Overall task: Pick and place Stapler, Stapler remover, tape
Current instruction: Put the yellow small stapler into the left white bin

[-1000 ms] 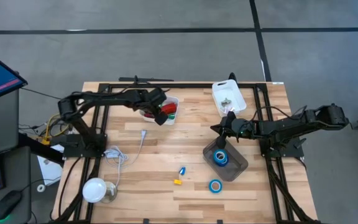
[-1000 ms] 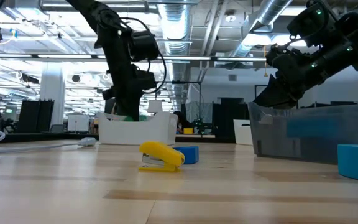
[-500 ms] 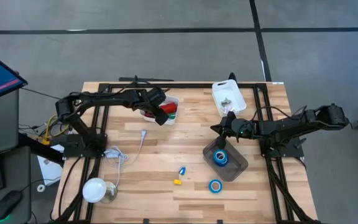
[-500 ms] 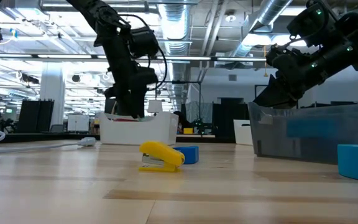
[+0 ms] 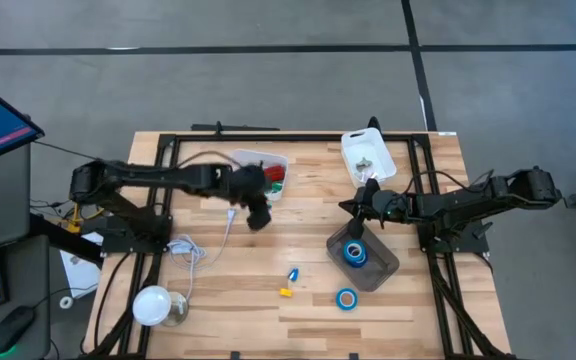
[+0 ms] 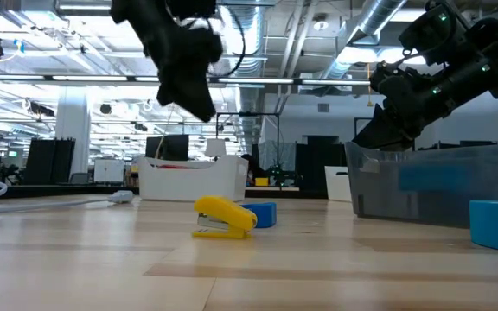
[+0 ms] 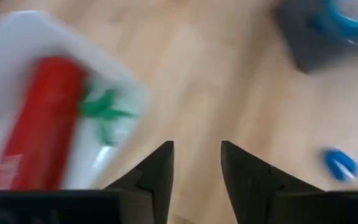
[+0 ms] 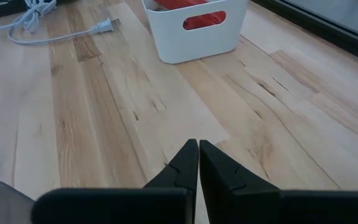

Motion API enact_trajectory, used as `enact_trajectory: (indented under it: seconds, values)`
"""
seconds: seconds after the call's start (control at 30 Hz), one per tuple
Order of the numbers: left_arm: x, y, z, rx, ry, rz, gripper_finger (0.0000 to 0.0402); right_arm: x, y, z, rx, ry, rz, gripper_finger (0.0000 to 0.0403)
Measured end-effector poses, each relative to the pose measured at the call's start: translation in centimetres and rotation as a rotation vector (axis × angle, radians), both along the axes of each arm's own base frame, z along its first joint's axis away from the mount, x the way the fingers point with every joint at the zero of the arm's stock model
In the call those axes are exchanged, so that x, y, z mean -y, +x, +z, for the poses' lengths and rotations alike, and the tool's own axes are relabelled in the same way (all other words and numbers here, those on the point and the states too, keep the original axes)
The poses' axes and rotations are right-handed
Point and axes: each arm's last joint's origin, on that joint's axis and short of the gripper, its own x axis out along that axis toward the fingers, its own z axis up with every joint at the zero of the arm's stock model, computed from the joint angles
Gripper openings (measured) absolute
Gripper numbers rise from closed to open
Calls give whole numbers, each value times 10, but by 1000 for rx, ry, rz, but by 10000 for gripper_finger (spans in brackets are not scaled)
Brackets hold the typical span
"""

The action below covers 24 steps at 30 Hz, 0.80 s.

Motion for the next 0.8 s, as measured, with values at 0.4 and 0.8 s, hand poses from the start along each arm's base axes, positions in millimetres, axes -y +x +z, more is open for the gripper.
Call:
enact_trajectory:
  seconds: [0.4,0.8]
  values:
    - [102,14,-3,134,-48,22,80,0,0,0,5,0,0,8]
    - [158,37,17,232,-4,-174,3,0,0,0,-1,0,0,8]
